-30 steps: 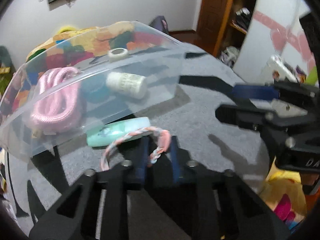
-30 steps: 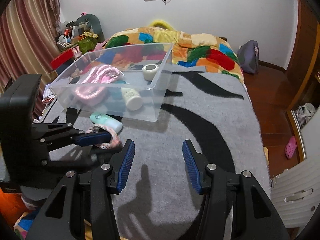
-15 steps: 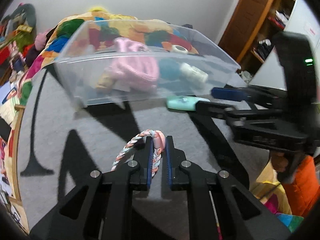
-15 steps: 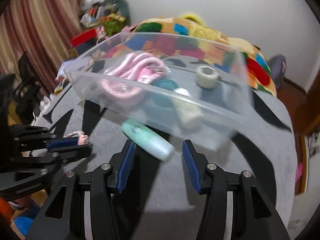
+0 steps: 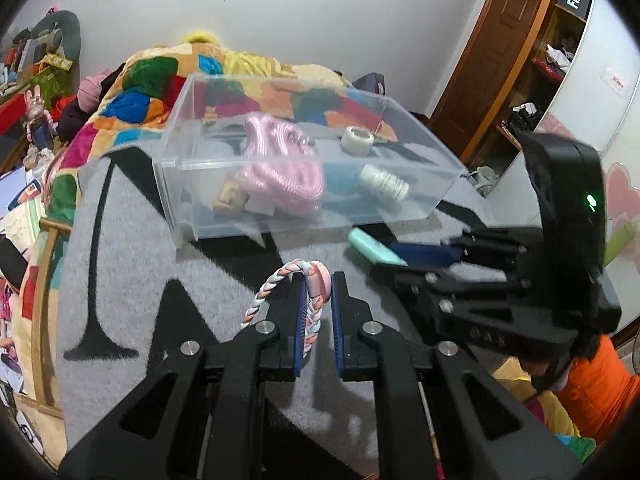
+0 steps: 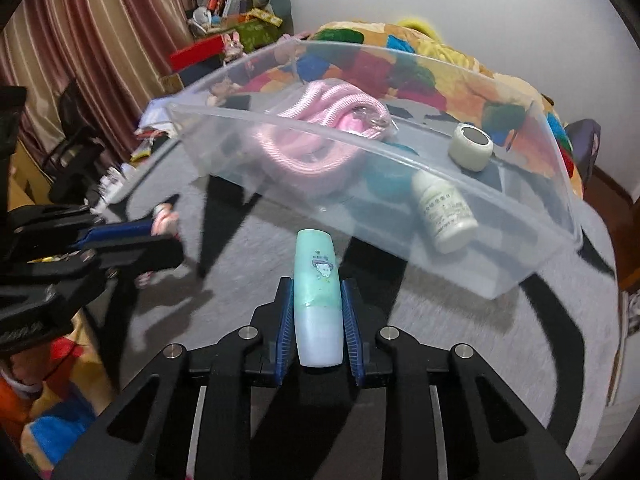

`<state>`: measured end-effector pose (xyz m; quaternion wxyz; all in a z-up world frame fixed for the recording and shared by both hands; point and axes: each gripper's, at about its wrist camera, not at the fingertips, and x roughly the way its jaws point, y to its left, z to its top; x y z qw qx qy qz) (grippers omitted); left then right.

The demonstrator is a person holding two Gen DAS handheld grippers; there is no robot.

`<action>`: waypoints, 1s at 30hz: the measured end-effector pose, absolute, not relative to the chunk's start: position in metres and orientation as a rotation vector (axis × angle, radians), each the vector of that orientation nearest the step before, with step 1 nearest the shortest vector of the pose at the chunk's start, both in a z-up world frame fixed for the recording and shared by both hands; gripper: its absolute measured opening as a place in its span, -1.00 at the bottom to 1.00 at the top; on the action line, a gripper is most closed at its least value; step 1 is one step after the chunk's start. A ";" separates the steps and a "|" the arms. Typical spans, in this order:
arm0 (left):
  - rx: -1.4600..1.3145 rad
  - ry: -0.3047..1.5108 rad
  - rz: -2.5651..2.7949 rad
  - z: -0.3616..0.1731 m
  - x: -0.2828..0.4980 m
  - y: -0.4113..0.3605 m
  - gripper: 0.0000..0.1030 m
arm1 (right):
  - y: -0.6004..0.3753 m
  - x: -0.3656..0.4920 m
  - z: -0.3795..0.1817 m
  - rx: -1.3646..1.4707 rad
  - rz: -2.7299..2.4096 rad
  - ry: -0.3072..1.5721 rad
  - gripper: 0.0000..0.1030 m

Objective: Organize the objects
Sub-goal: 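Grasp the mint-green bottle with the right tool while the left tool carries the rope ring to the box, then release the rope ring into the box with the left tool while the right tool drops the green bottle in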

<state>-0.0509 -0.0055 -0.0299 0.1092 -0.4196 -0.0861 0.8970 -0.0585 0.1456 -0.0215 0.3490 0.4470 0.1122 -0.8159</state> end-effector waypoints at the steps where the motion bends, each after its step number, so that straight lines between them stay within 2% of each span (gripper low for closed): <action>1: -1.223 -0.252 2.642 -0.026 -0.051 -0.005 -0.79 | 0.146 -0.056 -0.018 1.148 -2.122 0.283 -0.58; 6: -1.142 -0.243 2.674 -0.003 -0.054 -0.006 -0.79 | 0.155 -0.041 0.015 1.044 -2.192 0.235 -0.58; 14: -1.024 -0.189 2.727 0.035 -0.079 -0.006 -0.79 | 0.163 -0.065 0.059 0.936 -2.374 0.145 -0.58; 21: -1.031 -0.138 2.724 0.042 -0.121 0.002 -0.79 | 0.161 -0.099 0.054 0.981 -2.464 0.152 -0.58; 25: -1.085 -0.107 2.704 0.028 -0.144 0.011 -0.79 | 0.162 -0.115 0.041 1.043 -2.461 0.153 -0.58; 27: -1.128 -0.099 2.687 0.017 -0.155 0.015 -0.79 | 0.161 -0.121 0.033 1.069 -2.458 0.154 -0.67; 30: -1.172 -0.087 2.672 0.002 -0.164 0.019 -0.79 | 0.159 -0.129 0.025 1.098 -2.439 0.155 -0.69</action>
